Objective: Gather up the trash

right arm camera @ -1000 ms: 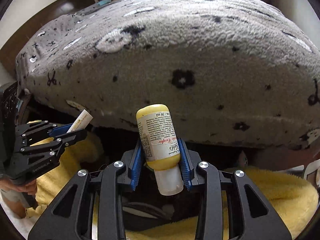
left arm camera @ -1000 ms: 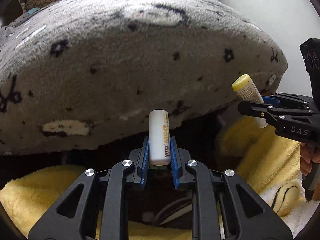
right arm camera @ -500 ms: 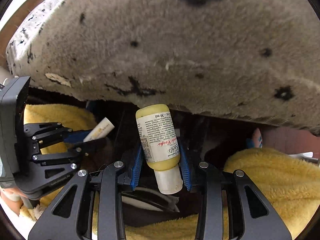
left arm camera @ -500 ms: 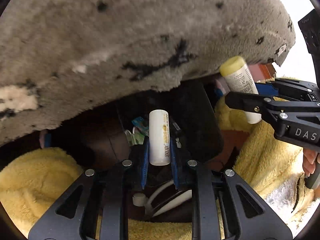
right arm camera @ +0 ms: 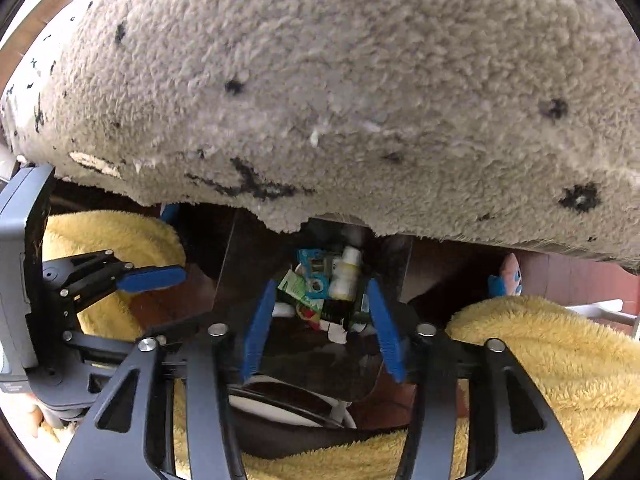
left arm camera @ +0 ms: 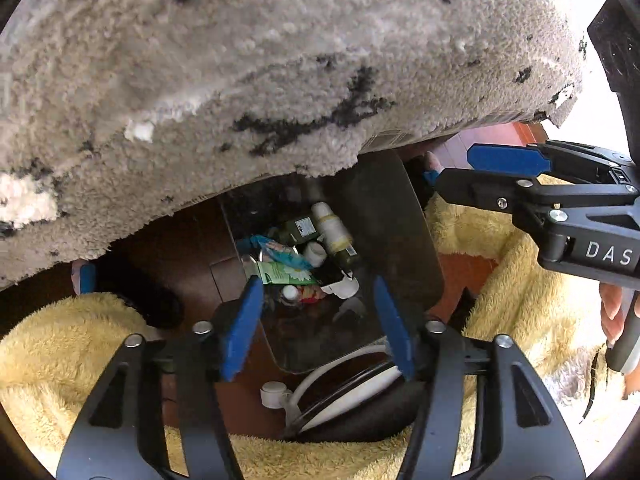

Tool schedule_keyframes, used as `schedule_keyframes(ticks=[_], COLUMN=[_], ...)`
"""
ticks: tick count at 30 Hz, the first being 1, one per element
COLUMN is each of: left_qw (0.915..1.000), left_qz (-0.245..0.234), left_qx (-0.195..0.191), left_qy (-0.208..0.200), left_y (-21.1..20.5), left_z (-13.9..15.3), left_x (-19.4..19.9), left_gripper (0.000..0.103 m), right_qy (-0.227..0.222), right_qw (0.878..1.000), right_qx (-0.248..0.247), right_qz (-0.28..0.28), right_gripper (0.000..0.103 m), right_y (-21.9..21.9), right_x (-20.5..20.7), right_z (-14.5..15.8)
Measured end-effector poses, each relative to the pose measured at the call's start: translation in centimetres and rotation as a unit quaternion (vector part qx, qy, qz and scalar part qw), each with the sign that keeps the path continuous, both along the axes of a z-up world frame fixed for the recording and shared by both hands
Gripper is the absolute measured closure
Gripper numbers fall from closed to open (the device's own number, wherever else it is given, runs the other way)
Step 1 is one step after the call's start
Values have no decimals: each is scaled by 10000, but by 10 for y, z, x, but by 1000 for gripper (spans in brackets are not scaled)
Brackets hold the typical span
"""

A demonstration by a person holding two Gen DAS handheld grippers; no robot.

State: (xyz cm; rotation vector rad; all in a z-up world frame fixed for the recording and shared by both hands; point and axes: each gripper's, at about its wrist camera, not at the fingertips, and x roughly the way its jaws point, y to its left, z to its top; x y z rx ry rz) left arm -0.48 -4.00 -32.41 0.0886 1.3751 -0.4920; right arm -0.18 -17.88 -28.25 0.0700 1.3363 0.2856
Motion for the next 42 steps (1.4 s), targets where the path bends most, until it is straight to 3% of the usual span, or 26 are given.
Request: schedule_keyframes(ticks=[3, 7, 12, 17, 19, 22, 28, 31, 37, 42], left_qw=[9999, 9990, 9951, 9802, 9703, 9490, 8934, 8688, 8379, 8290], left_qz=[66, 172, 246, 516, 663, 882, 905, 972, 1151, 1226], left_qx=[-19, -82, -168, -80, -152, -320, -418, -439, -657, -678], left_qy=[-112, -406, -948, -1909, -2320, -3009, -4380, -4835, -5295, -5414], left_y=[3, 8, 15, 28, 35, 42, 42, 40, 46, 50], left_z=[11, 35, 77, 145, 177, 226, 310, 342, 386, 401], left_x=[-1, -3, -4, 0, 2, -1, -7, -6, -3, 2], left_gripper=[41, 23, 8, 8, 8, 8, 8, 8, 8, 8], right_qy=[-129, -379, -835, -1727, -2180, -2924, -4349, -4723, -5114, -5202], right_qw=[9999, 9989, 9957, 9836, 9739, 9532, 8918, 8711, 8418, 8346], right_qx=[-75, -152, -73, -109, -190, -255, -448, -418, -597, -595], right_qz=[-62, -243, -389, -514, -596, -730, -1165, -1279, -1619, -1714], right_gripper=[40, 19, 5, 4, 3, 3, 3, 3, 3, 3], right_y=[-1, -8, -22, -36, -40, -44, -53, -54, -62, -67], right_x=[-1, -2, -1, -1, -3, -10, -34, -36, -28, -27], right_z=[9, 27, 61, 119, 148, 196, 286, 316, 354, 372])
